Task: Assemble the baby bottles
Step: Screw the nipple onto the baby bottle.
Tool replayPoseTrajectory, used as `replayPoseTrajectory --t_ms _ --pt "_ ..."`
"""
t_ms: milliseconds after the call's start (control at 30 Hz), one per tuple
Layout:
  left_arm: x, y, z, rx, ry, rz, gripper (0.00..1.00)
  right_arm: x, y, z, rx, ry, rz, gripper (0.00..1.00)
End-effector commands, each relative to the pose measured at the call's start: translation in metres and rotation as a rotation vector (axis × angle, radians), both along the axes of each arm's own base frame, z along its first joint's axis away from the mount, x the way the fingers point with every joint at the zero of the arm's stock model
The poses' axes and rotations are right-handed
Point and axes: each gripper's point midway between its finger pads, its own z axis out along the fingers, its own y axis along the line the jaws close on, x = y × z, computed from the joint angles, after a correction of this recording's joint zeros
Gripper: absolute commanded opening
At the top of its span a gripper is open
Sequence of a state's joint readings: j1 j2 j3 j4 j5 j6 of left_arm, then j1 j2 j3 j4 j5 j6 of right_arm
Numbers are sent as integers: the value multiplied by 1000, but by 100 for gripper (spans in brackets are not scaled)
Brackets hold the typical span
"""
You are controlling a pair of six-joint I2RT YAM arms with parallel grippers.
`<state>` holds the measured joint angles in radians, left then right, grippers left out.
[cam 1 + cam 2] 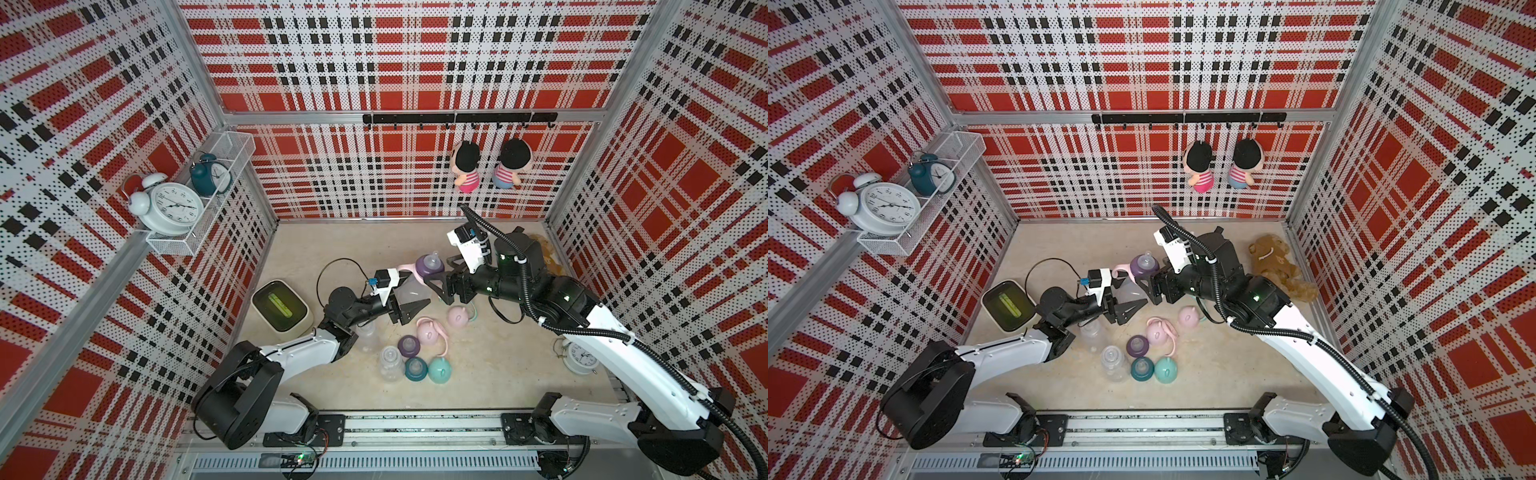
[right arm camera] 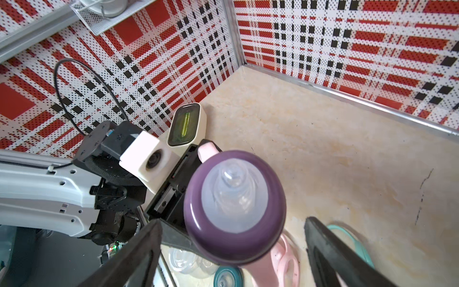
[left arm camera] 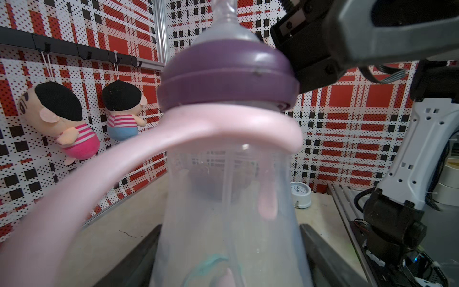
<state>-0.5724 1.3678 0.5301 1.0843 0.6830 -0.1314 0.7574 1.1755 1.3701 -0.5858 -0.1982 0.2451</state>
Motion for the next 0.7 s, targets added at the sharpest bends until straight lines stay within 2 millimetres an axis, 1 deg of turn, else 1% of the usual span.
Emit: replayPoseTrajectory --t_ms 0,267,500,667 --pt "-7 4 30 -52 -61 -38 0 -6 6 25 60 -108 56 92" --pt "-10 3 31 -54 -51 -61 0 -6 13 19 63 -106 89 88" --pt "-11 3 33 -56 -52 -64 0 -1 20 9 40 -88 98 88" --pt "-11 3 33 -56 -55 -65 0 1 23 6 36 -80 101 86"
